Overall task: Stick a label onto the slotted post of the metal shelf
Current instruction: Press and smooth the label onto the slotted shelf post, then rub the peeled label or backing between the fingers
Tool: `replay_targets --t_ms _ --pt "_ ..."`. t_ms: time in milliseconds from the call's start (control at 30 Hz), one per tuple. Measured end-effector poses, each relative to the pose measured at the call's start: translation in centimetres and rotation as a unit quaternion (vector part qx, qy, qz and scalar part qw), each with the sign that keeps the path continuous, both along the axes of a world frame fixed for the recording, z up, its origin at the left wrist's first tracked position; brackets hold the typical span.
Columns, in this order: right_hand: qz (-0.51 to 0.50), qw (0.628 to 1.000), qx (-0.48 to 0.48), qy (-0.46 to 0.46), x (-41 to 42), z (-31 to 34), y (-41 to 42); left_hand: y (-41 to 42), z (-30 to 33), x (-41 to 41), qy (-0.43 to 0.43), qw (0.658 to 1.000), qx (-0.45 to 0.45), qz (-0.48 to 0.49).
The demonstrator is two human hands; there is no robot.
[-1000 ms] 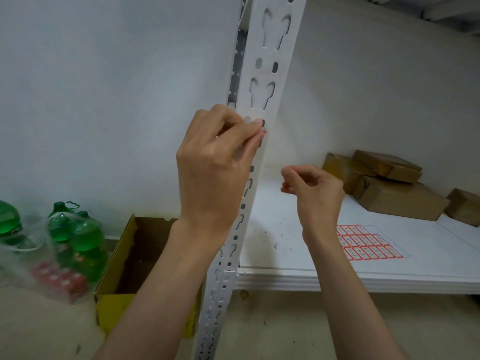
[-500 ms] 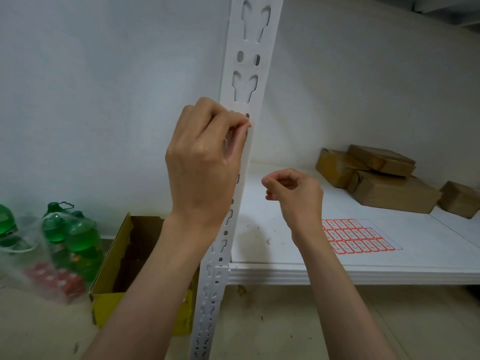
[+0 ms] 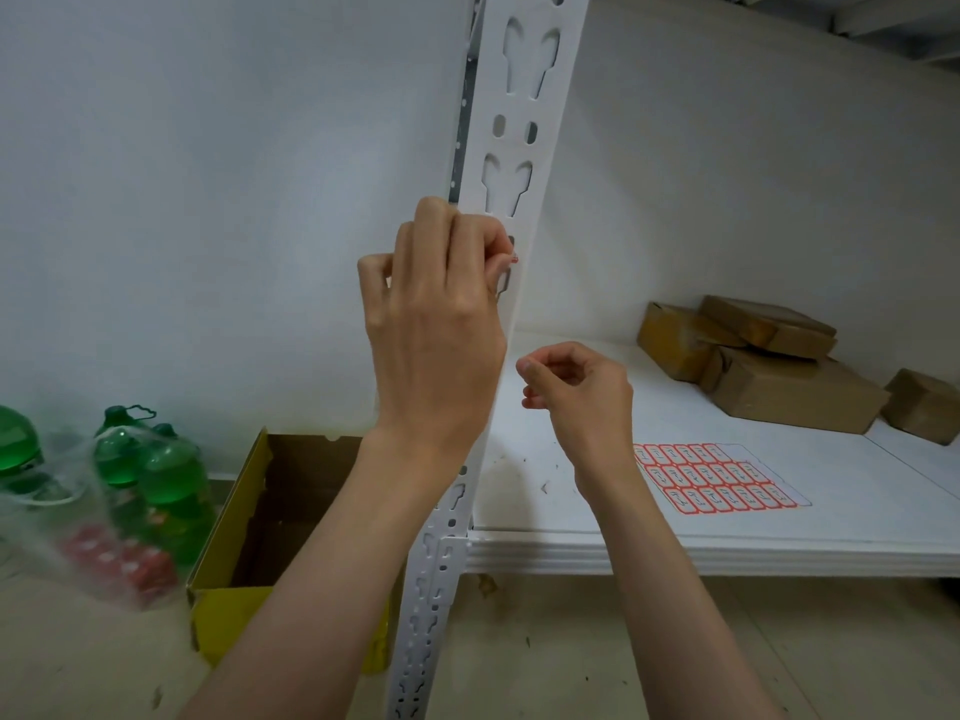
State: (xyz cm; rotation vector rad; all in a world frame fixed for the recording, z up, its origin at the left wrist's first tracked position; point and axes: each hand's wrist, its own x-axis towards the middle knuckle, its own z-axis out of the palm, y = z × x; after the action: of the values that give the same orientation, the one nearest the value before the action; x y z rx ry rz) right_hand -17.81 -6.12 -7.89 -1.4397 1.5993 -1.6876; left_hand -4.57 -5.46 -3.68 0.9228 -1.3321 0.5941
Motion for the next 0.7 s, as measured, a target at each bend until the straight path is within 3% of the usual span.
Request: replay_targets --t_ms 300,433,567,700 --pt "0.006 1.0 0.006 0.007 -0.6 -0.1 -0.4 -0.1 -1.3 1.0 0.034 0.994 0.012 -0.099" --pt "0.001 1.0 0.008 -0.017 -1.4 0.0 -0.1 1.0 -0.7 0.8 0.056 0.984 -0.029 -0.169" --pt "-0.005 0.999 0.034 0.009 -3.0 -0.2 0.2 2.5 -0.9 -1.2 0.007 0.978 -0.018 -0.205" --pt "-0.003 0.996 0.077 0.043 -4.8 -1.0 0.5 3.0 -2.9 -3.5 -0.034 0.971 0.066 -0.226"
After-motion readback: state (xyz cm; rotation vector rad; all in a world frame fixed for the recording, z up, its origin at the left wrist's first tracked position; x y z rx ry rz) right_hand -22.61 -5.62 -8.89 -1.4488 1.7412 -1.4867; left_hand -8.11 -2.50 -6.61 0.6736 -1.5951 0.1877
